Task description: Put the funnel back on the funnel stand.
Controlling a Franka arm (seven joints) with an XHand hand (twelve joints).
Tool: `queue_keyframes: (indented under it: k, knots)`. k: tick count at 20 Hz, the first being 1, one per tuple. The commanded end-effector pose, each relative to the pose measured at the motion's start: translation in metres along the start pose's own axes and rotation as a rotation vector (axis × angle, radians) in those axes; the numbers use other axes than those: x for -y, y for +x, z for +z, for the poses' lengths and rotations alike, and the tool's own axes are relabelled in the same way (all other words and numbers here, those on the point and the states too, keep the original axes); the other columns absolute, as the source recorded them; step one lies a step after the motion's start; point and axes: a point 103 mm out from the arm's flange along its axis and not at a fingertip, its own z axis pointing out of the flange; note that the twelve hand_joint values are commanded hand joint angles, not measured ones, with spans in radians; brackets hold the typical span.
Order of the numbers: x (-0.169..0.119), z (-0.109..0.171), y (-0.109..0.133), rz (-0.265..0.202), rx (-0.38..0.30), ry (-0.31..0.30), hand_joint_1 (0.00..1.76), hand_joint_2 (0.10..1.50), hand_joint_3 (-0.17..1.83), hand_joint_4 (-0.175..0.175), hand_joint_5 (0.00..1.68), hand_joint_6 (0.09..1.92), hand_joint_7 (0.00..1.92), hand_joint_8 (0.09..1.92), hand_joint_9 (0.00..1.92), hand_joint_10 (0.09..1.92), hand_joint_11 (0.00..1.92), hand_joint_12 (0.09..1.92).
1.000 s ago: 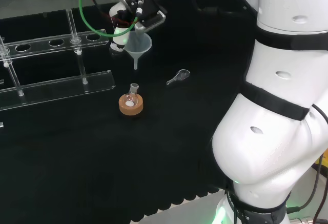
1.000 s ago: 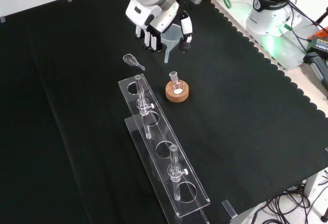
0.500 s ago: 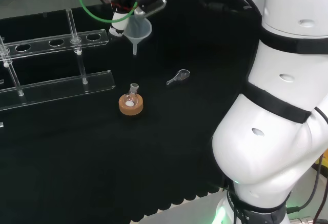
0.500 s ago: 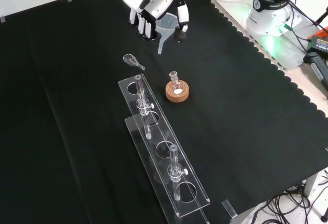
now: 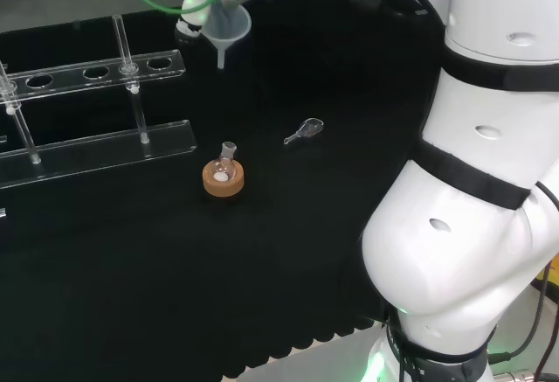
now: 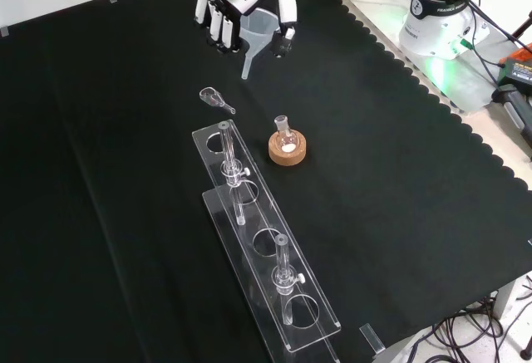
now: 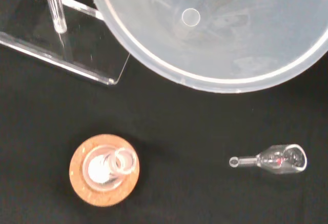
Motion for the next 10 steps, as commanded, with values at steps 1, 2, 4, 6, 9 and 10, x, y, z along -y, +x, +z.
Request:
queue_keyframes:
  k: [1,2,4,6,9,10]
  knots:
    - [-0.011,-0.024,0.007,-0.022,0.02,-0.017,0.84,0.68,0.64,-0.024,0.98,0.86,0.84,0.72,1.32,0.55,0.75,1.21]
    - [-0.014,-0.026,0.008,-0.024,0.023,-0.016,0.84,0.68,0.64,-0.024,0.98,0.86,0.84,0.72,1.32,0.55,0.75,1.21]
    - [-0.021,-0.031,0.011,-0.032,0.029,-0.014,0.84,0.68,0.64,-0.024,0.98,0.86,0.84,0.72,1.32,0.55,0.75,1.21]
    - [-0.028,-0.035,0.015,-0.041,0.032,-0.012,0.84,0.68,0.64,-0.024,0.98,0.86,0.84,0.72,1.32,0.55,0.75,1.21]
    - [-0.04,-0.041,0.023,-0.057,0.043,-0.013,0.84,0.68,0.64,-0.024,0.98,0.86,0.84,0.72,1.32,0.55,0.75,1.21]
    - [-0.046,-0.043,0.026,-0.062,0.048,-0.01,0.84,0.68,0.64,-0.024,0.98,0.86,0.84,0.72,1.32,0.55,0.75,1.21]
